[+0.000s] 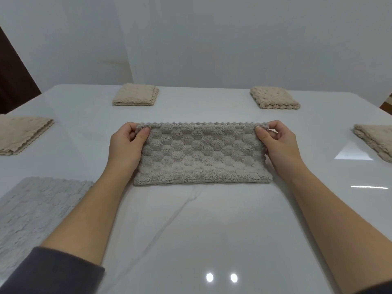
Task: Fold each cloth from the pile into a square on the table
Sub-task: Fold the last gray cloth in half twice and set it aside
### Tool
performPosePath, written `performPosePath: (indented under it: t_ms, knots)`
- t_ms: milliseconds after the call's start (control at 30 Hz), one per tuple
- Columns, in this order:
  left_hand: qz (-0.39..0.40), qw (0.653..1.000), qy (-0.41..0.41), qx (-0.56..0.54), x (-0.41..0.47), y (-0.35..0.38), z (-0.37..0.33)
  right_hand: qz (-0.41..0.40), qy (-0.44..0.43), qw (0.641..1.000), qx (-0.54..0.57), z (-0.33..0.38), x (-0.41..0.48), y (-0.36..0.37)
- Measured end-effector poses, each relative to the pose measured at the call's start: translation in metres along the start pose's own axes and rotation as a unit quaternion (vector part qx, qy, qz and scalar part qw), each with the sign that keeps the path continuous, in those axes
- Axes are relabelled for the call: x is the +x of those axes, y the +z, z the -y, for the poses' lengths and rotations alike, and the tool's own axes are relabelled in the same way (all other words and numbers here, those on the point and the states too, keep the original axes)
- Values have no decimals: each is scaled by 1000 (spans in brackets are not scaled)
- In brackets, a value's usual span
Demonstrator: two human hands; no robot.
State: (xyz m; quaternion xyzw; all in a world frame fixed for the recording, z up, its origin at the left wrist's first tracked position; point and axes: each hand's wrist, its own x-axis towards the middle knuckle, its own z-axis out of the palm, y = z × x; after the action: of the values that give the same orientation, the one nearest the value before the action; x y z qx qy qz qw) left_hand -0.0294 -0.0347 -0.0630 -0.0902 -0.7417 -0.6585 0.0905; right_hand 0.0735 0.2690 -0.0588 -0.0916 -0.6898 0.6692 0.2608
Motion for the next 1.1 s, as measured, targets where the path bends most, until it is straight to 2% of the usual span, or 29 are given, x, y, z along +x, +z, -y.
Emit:
performPosePath:
  t_ms: [167,267,333,400,467,500,600,733,800,833,900,967,1000,1033,1100]
  knots:
    - [12,998,-54,-43,-5,0,-14,1,65,997,34,15,-4,1]
    - [79,982,-154,-79,-7,-6,-28,36,129,990,53,29,-4,-7]
    - [119,972,-200,-32,-6,-10,-26,43,151,987,-16,32,-3,-11]
    - [98,974,-148,142,-1,-9,-13,17,116,985,-125,23,-1,-12]
    - [47,943,-67,323,3,-2,-1,-2,55,967,-250,9,3,-8]
    - [29,925,-35,378,3,2,2,-2,32,944,-329,1,5,-6]
    - [0,894,26,447,5,12,10,-4,-1,886,-463,-16,13,-2]
    - [-46,862,89,496,6,15,9,-25,-23,866,-498,-25,15,2]
    - [-46,867,156,471,-1,24,-4,-25,-30,863,-504,-28,15,2]
    - [-18,872,186,453,-8,34,-13,-25,-31,861,-507,-29,15,2]
    - [109,870,209,433,-30,63,-27,-23,-32,858,-512,-29,15,2]
    - [257,835,196,445,-51,96,-28,-21,-32,857,-515,-29,15,2]
    - [306,811,187,463,-59,108,-25,-20,-34,856,-515,-29,14,2]
    - [333,791,181,481,-62,115,-22,-19,-37,856,-515,-29,14,2]
    - [343,775,163,505,-57,114,-14,-20,-40,857,-514,-29,14,1]
